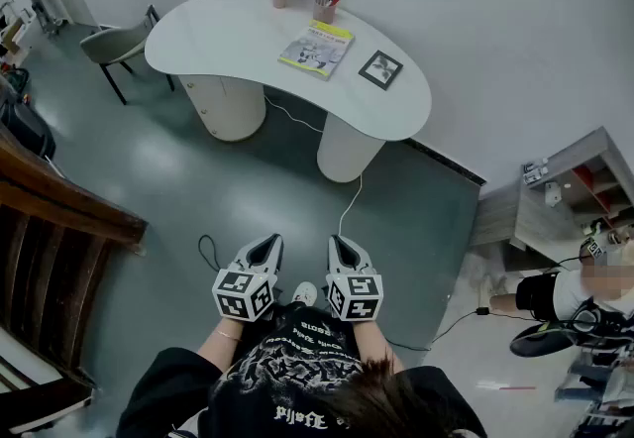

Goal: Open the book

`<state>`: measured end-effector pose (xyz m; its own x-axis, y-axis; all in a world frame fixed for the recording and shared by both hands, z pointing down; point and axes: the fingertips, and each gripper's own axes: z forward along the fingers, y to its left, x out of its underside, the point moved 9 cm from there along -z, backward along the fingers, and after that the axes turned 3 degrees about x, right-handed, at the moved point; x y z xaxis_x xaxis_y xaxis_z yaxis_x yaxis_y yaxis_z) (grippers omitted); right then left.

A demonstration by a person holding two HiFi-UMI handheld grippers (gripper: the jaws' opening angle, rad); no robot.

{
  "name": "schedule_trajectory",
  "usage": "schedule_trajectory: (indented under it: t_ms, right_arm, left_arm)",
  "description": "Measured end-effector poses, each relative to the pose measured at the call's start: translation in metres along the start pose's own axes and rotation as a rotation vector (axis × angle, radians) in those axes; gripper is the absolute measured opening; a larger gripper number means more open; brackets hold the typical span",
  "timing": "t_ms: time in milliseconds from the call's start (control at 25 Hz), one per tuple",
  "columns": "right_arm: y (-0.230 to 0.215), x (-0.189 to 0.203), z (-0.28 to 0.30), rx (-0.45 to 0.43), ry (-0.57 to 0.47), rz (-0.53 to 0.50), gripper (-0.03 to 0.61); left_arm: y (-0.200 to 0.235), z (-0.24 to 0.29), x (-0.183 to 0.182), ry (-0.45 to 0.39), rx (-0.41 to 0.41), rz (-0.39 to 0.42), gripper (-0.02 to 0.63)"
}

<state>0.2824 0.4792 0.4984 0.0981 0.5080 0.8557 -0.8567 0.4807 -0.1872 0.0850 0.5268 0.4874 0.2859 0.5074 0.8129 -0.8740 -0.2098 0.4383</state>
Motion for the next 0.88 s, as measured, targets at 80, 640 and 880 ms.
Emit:
schedule_trajectory:
  t_ms: [80, 640, 880]
  right_arm:
    - [-0.001, 0.000, 0.001, -0.017, 0.001, -0.015, 0.026]
    - [-0.016, -0.006, 0.025, -0.016, -0.033, 0.091, 0.028]
    - [-0.019, -0.018, 0.054, 0.027, -0.020, 0.106, 0.028]
  left_arm:
    - [-0.001, 0.001, 0.002, 0.000, -0.007, 0.001, 0.025]
    - [0.020, 0.016, -0.006, -0.009, -0.042, -0.009, 0.025]
    - [0.051, 0.040, -0.028, 0.007, -0.026, -0.015, 0.025]
